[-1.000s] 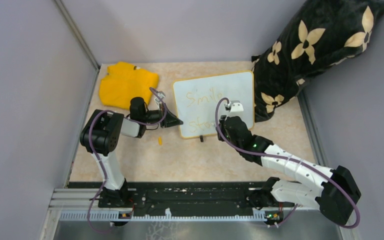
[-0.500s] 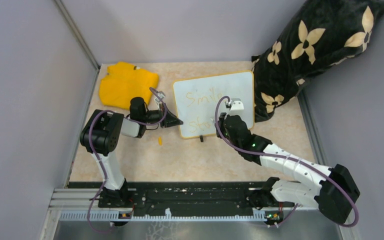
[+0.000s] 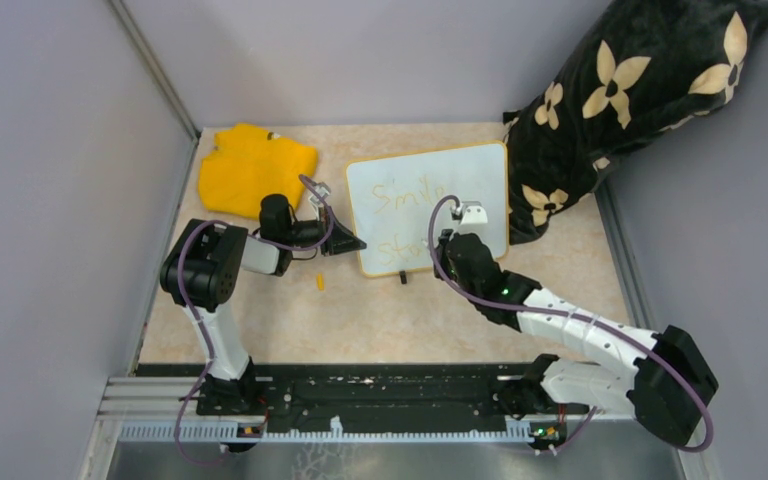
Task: Write a sentence on the whiteboard
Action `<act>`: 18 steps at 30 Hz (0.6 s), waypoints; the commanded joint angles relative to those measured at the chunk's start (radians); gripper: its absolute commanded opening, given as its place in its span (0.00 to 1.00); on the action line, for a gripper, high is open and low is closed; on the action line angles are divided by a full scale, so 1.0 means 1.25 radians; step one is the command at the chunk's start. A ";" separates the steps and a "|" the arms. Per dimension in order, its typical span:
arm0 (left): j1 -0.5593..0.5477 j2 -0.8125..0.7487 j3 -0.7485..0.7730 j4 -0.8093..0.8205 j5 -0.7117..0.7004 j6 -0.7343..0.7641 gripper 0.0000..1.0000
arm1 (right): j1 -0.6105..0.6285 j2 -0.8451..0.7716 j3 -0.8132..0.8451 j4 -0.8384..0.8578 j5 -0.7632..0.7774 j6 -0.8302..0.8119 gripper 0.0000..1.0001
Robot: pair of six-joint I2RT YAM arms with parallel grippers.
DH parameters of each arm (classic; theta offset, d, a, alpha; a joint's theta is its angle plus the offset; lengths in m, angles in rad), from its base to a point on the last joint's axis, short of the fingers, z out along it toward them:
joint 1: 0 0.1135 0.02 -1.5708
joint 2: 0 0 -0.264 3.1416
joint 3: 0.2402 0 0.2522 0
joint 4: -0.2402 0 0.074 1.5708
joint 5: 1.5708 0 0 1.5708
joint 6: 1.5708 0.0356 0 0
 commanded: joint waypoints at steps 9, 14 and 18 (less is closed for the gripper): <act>-0.005 0.010 0.003 -0.053 -0.024 0.008 0.00 | -0.007 -0.052 -0.051 -0.028 0.014 0.033 0.00; -0.005 0.008 0.002 -0.053 -0.024 0.010 0.00 | -0.008 -0.091 -0.030 -0.039 0.018 0.027 0.00; -0.005 0.007 0.002 -0.053 -0.024 0.010 0.00 | -0.008 -0.102 0.001 -0.048 0.041 0.009 0.00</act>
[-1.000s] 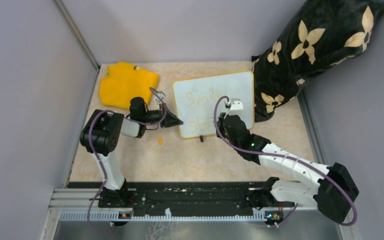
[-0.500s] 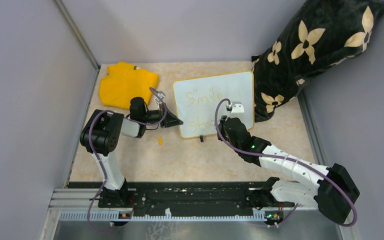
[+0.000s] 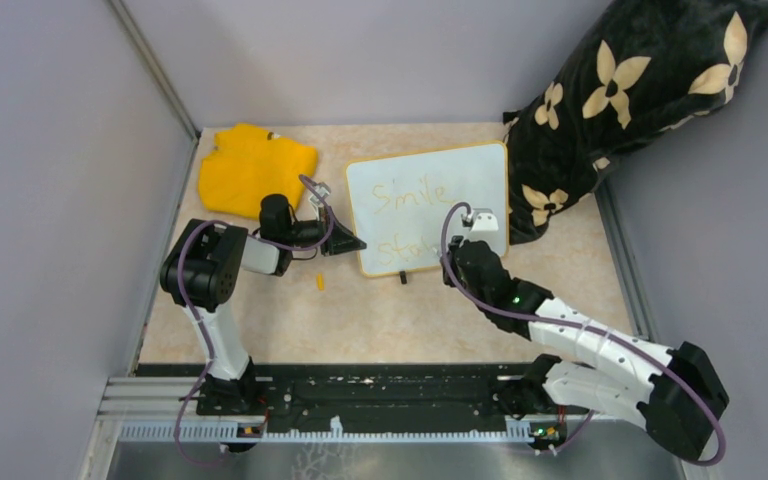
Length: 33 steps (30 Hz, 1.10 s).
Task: Write a sentence on the whiteboard
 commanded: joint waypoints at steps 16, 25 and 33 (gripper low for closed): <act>-0.005 0.007 0.003 -0.053 -0.025 0.009 0.00 | -0.045 0.035 0.092 0.062 0.019 -0.036 0.00; -0.005 0.008 0.003 -0.053 -0.025 0.009 0.00 | -0.045 0.038 0.058 0.057 -0.002 -0.018 0.00; -0.005 0.008 0.004 -0.054 -0.026 0.009 0.00 | -0.046 0.013 -0.006 0.055 -0.026 0.015 0.00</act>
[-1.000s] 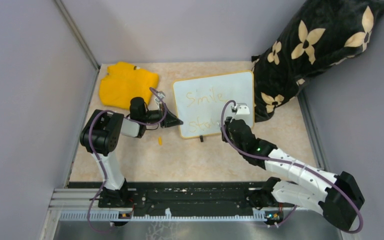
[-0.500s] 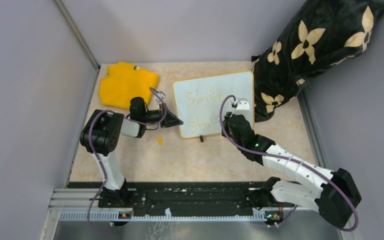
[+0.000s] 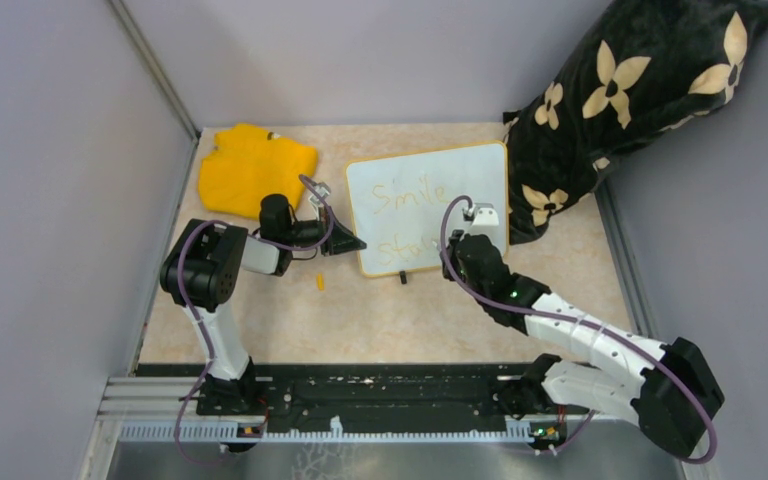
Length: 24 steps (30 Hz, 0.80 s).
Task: Write a sentence on the whiteboard
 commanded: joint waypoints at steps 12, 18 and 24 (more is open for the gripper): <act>-0.005 0.009 0.003 -0.055 -0.024 0.010 0.00 | 0.001 0.014 -0.081 0.075 -0.106 0.073 0.00; -0.005 0.008 0.003 -0.057 -0.025 0.011 0.00 | 0.007 0.043 -0.069 0.129 -0.156 0.073 0.00; -0.005 0.007 0.004 -0.057 -0.025 0.012 0.00 | 0.006 -0.054 -0.028 0.035 -0.079 0.040 0.00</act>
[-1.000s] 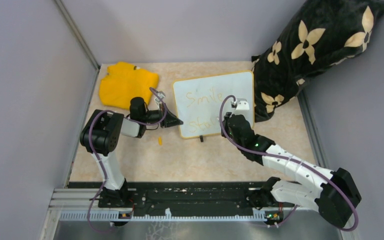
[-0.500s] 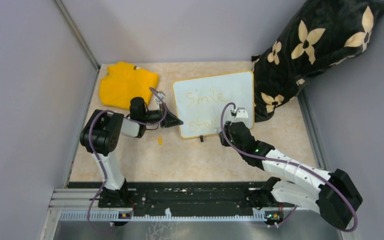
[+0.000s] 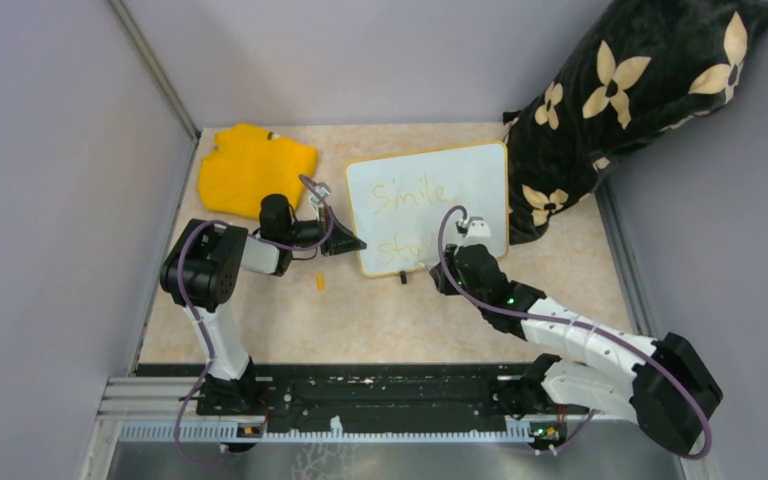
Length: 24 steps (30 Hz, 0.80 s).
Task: Write a sentence on the whiteboard
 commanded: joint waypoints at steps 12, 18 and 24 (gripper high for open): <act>-0.008 0.010 0.001 -0.057 -0.027 0.013 0.00 | -0.098 -0.226 0.119 -0.187 0.156 -0.145 0.00; -0.010 0.009 0.001 -0.068 -0.030 0.022 0.00 | -0.098 -0.179 0.138 -0.130 0.105 -0.143 0.00; -0.011 0.014 0.004 -0.077 -0.031 0.029 0.00 | -0.099 -0.133 0.167 -0.100 0.103 -0.156 0.00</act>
